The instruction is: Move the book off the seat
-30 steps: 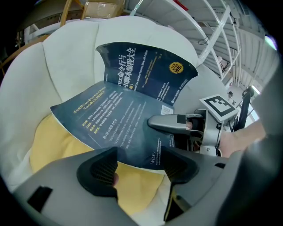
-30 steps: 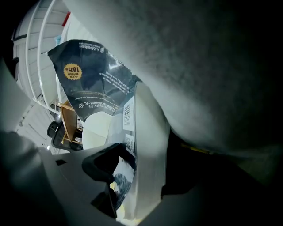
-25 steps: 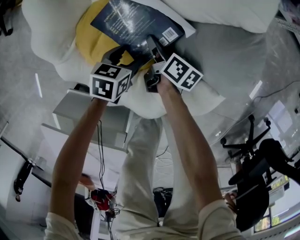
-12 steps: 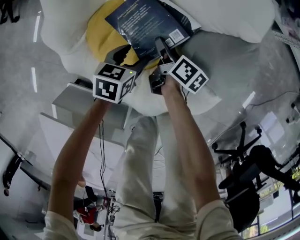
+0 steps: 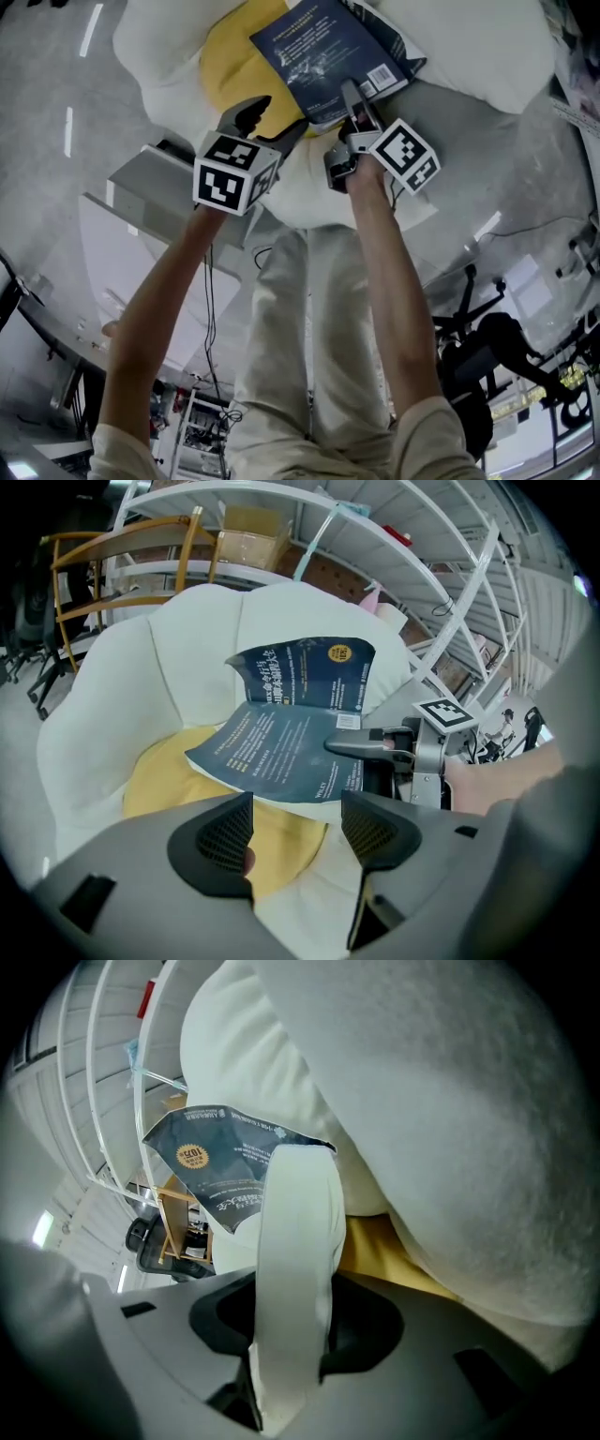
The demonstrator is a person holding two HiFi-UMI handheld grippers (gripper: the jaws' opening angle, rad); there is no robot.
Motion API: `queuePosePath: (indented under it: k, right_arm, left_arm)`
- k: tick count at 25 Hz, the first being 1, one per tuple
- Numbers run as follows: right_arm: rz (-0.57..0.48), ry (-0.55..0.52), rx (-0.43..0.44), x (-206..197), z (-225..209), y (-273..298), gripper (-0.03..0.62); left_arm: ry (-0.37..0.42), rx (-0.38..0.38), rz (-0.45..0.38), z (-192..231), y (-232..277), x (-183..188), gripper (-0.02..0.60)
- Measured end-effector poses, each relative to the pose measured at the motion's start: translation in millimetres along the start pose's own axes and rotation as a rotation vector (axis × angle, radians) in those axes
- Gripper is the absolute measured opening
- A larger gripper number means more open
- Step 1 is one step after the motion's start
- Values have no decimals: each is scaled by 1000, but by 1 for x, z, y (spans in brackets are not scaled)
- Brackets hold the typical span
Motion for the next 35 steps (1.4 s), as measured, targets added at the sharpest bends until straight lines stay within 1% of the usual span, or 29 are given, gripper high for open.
queuePosePath:
  k: [3,6,9,11,13,16,17,20,22,27,29,32,35]
  right_arm:
    - [22,-20,25,10,6,-4,158]
    - [44,-20,26,16,15,-10,158]
    - [70,-24,62,22,18,-11,158]
    - [84,-17,98,23,19,-13,158]
    - [94,-35,129,27,20,-17,158]
    - [106,-85,143,32,24,-24,158]
    - [112,-85,148,32,25,-26,158]
    - [120,-32,155,29,28,-33,158]
    - [122,-23,172,26,33,-41,158]
    - [158,-41,209,20,48,-56,158]
    - [172,-39,217,20,52,-60,158]
    - [200,-69,213,16,61,-66,158]
    - [223,-35,272,4,86,-65,158]
  left_arm:
    - [-31,33,-23,-6,-9,4,291]
    - [-56,51,-48,-13,-20,10,291]
    - [-76,64,-58,-17,-24,9,291]
    - [-85,67,-58,-21,-24,6,291]
    - [-92,63,-64,-25,-25,6,291]
    - [-99,53,-80,-29,-31,10,291]
    - [-102,52,-86,-29,-33,12,291]
    - [-102,45,-99,-33,-40,17,291]
    - [-96,43,-102,-34,-47,19,291]
    - [-103,69,-112,-38,-66,27,291]
    - [-103,74,-115,-43,-68,29,291]
    - [-107,84,-118,-47,-79,31,291]
    - [-131,102,-135,-46,-96,37,291]
Point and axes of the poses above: the fingertips, and each gripper's own axes: y forward along the fingers, z to its left, x out of its top, the point moved 10 cm from there along -y, backward along the fingers, and after that the axes turned 14 degrees about -z, right-handed, at the moved point
